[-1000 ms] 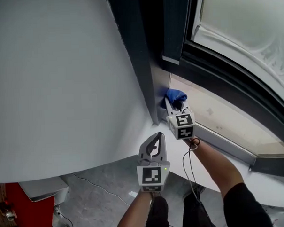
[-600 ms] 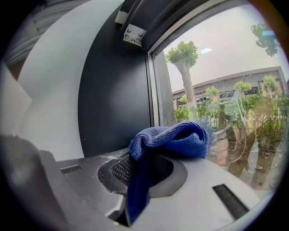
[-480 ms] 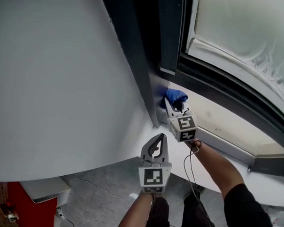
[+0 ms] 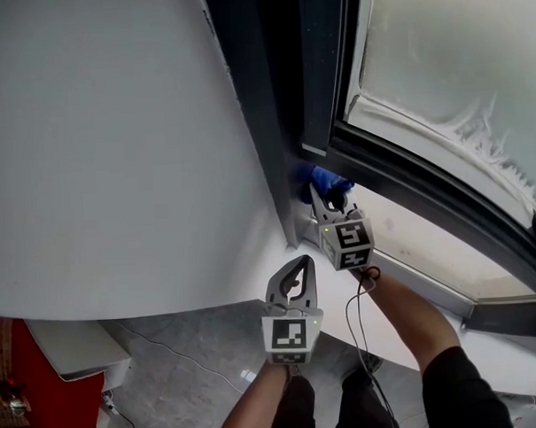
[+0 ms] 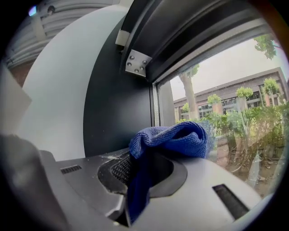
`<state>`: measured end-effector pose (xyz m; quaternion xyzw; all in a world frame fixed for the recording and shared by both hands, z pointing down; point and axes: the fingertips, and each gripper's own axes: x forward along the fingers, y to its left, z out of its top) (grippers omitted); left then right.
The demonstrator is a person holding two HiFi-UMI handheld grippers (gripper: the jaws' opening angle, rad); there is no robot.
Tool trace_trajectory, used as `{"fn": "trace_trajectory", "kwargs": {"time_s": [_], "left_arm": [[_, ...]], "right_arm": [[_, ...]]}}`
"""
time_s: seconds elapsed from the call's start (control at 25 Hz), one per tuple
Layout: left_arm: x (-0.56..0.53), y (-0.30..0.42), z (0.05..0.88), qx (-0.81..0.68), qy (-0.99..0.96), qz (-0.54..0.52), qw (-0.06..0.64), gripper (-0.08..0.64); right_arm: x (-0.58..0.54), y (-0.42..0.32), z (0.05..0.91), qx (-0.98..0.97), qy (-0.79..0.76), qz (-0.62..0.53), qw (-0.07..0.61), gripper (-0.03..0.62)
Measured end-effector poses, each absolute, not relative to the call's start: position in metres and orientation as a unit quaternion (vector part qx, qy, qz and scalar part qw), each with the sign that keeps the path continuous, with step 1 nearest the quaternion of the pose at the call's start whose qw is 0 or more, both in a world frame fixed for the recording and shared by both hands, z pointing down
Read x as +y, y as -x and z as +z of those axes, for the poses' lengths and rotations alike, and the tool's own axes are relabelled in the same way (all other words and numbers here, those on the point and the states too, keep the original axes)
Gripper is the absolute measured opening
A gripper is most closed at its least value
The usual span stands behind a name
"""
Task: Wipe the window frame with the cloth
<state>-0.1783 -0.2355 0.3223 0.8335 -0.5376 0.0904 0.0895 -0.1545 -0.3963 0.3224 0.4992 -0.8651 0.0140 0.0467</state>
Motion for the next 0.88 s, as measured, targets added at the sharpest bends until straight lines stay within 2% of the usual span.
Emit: {"fn": "trace_trajectory", "kwargs": {"time_s": [0.76, 0.88], "left_arm": [[-0.212, 0.185, 0.294, -0.542, -0.831, 0.093, 0.082, 0.006], [-0.206, 0.187, 0.295, -0.541, -0.830, 0.101, 0.085, 0.006]], "right_arm": [[-0.391, 0.157, 0.235, -0.848, -0.529, -0.025, -0.024, 0.041], [-0.393, 0.156, 0.228, -0.846, -0.532, -0.046, -0.018, 0.041]]}}
